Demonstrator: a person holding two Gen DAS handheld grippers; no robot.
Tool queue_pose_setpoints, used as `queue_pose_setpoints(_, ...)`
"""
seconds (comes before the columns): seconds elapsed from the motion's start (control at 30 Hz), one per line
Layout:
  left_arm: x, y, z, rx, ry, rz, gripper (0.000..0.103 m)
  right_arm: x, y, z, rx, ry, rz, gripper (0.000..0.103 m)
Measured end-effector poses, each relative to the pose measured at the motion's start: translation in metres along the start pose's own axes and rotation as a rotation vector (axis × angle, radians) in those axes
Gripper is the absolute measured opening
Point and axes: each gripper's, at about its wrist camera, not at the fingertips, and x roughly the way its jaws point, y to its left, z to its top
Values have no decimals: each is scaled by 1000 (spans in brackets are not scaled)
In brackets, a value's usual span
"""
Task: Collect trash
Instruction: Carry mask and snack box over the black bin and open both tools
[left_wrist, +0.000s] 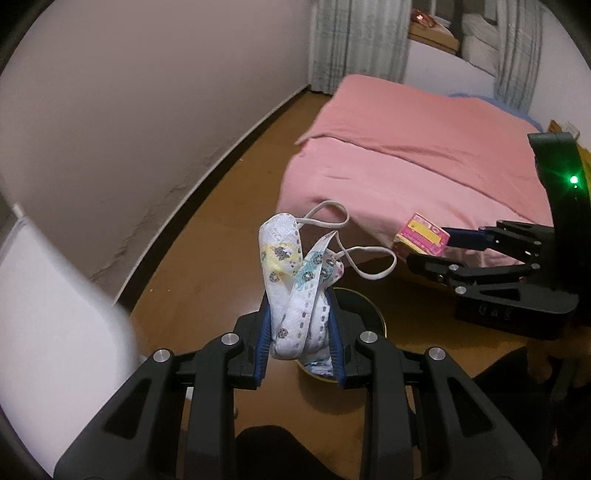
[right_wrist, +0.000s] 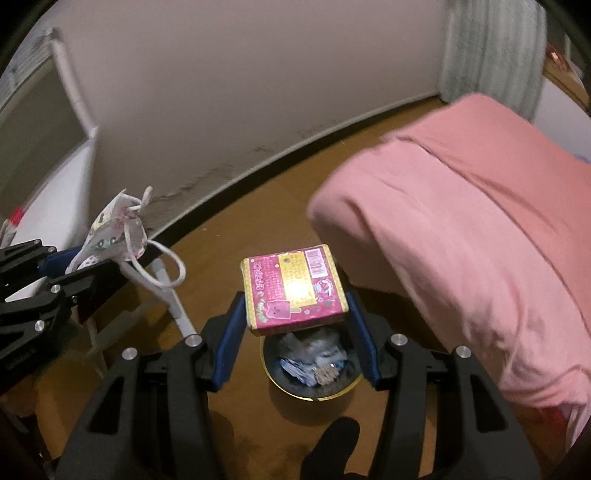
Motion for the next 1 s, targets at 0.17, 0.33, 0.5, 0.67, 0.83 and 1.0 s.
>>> queue_pose_setpoints(0.17,52,-21,-1,5,46,-35,26,33,-32,-25,84,51,-10,53)
queue_pose_setpoints(0.33,94,-29,-8,0,95,-52,26,75,-42,-51,134,116,-14,53)
queue_pose_setpoints(0.5,117,-33,-16,4,141,-46,26,108,-50,-69,155,170,-17,53)
queue_pose_setpoints(0.67,129,-38,-20,9,165,-51,26,112,-53,-72,173,174,-6,53)
queue_pose_setpoints(0.83,136,-42,-19,14,170,-63,26,113,-54,-72,194,179,3,53)
queue_pose_setpoints(1.0,142,-42,-16,12,175,-80,41,116,-56,-71,199,187,3,53)
